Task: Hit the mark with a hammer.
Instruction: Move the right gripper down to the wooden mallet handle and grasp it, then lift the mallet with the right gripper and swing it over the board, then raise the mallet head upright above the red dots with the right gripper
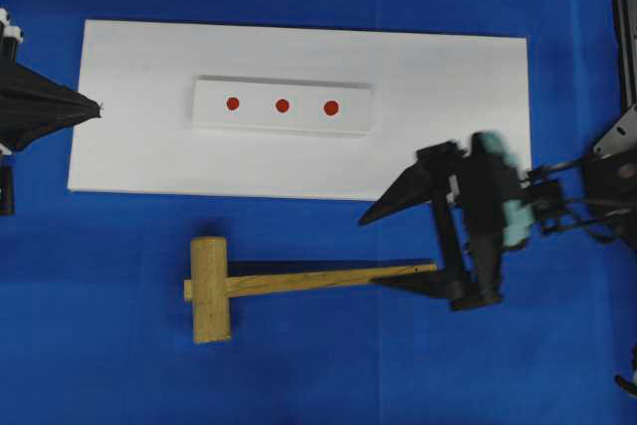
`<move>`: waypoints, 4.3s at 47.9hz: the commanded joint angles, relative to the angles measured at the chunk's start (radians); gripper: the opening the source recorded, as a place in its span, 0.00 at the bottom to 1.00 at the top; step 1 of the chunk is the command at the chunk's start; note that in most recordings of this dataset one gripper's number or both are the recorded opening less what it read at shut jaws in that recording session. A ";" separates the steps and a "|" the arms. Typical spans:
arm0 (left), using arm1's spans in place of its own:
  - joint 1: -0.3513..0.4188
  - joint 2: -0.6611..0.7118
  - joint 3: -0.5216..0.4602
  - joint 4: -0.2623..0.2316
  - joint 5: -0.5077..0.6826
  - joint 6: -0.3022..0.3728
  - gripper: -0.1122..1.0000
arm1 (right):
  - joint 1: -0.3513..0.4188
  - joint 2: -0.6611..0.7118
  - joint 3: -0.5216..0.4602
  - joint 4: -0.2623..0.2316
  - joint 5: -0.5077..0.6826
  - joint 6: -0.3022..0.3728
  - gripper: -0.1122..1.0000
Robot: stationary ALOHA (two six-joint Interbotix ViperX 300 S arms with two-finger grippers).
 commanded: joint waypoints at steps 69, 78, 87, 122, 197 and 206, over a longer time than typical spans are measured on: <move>0.008 0.000 0.011 -0.002 -0.005 0.000 0.10 | 0.014 0.581 -0.276 0.166 -0.147 -0.021 0.19; 0.008 -0.002 0.011 -0.002 -0.005 -0.002 0.10 | 0.012 0.566 -0.276 0.166 -0.146 -0.023 0.18; 0.008 -0.002 0.011 -0.002 -0.005 -0.002 0.10 | 0.011 0.474 -0.259 0.164 -0.135 -0.029 0.18; 0.008 -0.023 0.009 -0.002 0.008 -0.003 0.10 | -0.014 0.126 -0.239 0.160 0.075 -0.160 0.18; 0.008 -0.021 0.011 -0.005 0.015 -0.060 0.10 | -0.336 0.087 -0.259 0.069 -0.025 -0.701 0.18; 0.008 -0.021 0.011 -0.005 0.015 -0.086 0.10 | -0.334 0.086 -0.255 0.069 -0.120 -0.923 0.18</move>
